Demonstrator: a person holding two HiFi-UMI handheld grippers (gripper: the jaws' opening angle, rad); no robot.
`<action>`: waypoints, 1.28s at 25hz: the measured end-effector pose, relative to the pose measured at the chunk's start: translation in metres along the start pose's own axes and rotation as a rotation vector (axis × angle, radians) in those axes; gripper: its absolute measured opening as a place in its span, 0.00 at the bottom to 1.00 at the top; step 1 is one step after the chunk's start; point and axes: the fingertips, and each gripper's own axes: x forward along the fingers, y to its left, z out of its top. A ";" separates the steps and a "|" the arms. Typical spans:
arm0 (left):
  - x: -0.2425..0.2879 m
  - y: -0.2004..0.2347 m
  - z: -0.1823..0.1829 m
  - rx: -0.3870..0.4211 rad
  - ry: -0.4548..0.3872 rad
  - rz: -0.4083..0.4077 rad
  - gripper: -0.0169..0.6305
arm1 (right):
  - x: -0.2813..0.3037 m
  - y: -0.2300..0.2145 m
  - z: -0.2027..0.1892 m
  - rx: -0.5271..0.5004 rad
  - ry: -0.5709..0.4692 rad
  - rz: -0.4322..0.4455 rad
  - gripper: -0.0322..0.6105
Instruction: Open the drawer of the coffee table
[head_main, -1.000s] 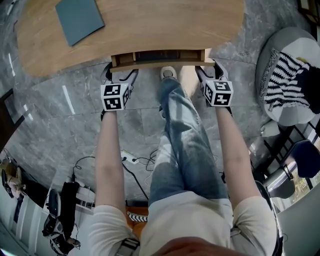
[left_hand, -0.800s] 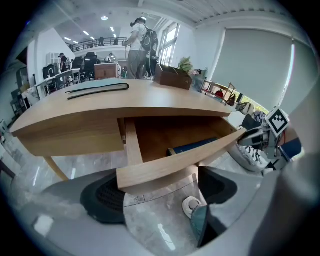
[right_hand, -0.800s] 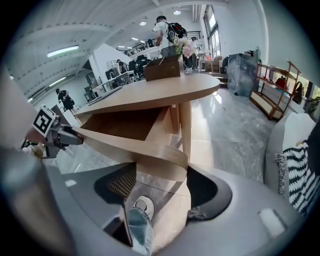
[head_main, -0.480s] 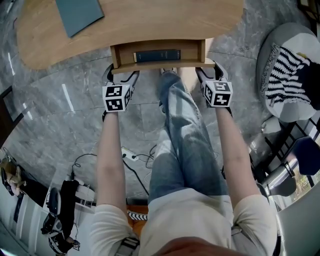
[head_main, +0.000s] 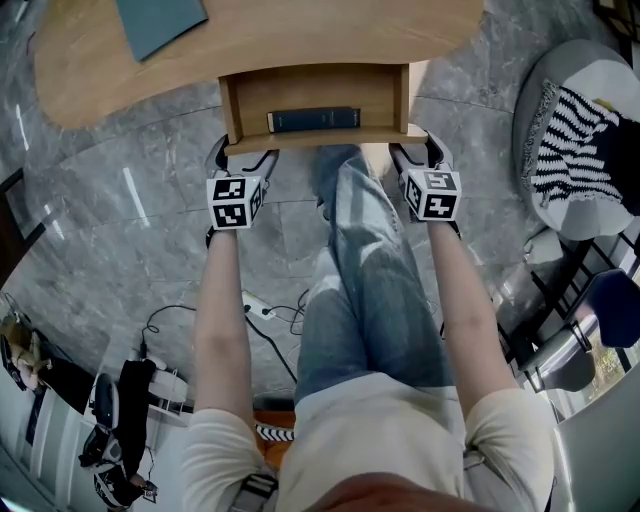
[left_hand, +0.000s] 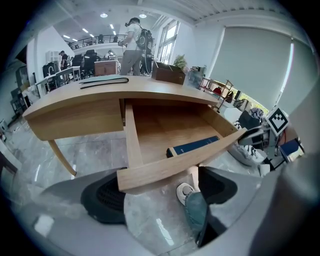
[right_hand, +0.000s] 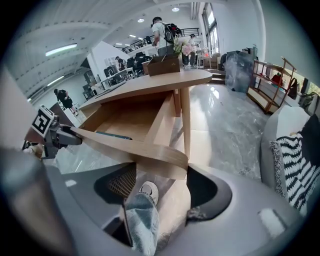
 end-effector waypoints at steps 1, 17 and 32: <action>-0.002 -0.001 -0.002 -0.001 0.001 0.000 0.72 | -0.002 0.001 -0.002 0.000 0.000 0.000 0.54; -0.017 -0.022 -0.050 -0.019 0.048 0.005 0.72 | -0.018 0.007 -0.048 0.000 0.038 -0.001 0.54; 0.001 -0.019 -0.084 -0.011 0.110 0.017 0.72 | 0.000 0.008 -0.082 0.013 0.084 -0.020 0.54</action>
